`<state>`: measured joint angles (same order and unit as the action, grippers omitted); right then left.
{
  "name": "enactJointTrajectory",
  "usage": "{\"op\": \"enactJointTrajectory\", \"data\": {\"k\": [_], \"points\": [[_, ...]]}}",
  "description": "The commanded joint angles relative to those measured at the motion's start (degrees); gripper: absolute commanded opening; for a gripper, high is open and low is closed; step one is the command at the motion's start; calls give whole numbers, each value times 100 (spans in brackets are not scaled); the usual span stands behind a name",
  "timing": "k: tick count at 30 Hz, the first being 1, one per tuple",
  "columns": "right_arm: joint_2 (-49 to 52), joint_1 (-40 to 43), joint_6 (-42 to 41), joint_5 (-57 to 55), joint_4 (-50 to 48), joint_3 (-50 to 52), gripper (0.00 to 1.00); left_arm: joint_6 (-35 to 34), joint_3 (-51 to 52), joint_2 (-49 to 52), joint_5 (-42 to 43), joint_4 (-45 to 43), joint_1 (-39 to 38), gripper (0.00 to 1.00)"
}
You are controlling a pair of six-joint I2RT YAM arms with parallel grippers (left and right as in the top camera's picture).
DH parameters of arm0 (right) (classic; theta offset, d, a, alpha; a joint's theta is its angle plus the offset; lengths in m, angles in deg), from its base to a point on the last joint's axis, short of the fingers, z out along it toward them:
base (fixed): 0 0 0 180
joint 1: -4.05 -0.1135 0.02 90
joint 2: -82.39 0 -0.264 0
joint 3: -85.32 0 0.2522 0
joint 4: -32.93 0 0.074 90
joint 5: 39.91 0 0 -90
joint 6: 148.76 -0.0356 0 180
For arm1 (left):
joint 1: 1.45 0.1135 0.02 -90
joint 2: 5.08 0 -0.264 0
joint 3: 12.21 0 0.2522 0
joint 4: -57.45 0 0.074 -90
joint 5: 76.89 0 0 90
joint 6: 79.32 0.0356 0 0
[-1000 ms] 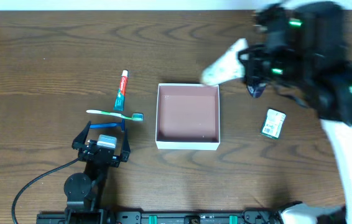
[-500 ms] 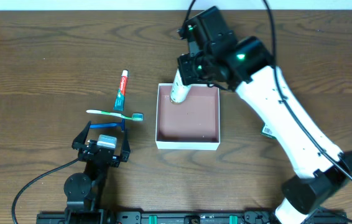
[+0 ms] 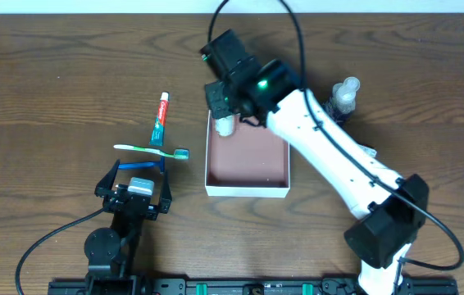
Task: Pack container
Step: 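Lift the Pantene tube and carry it left over the box, then lower the tube upright into the box's back-left corner and release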
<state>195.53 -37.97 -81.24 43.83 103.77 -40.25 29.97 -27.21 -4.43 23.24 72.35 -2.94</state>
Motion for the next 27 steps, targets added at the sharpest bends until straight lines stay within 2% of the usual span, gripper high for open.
{"op": "enactJointTrajectory", "data": {"k": [1, 8, 26, 27], "points": [[48, -249, -461, -822, -90, -127, 1, -52, 101, -4, 83, 186, 31, 98], [197, -459, -763, -1307, -118, -127, 1, -52, 101, -4, 83, 186, 31, 98], [538, -455, -1285, -1453, -219, -125, 1, -52, 101, -4, 83, 186, 31, 98], [538, -455, -1283, -1453, -225, -125, 6, -52, 101, -4, 83, 186, 31, 98]]}}
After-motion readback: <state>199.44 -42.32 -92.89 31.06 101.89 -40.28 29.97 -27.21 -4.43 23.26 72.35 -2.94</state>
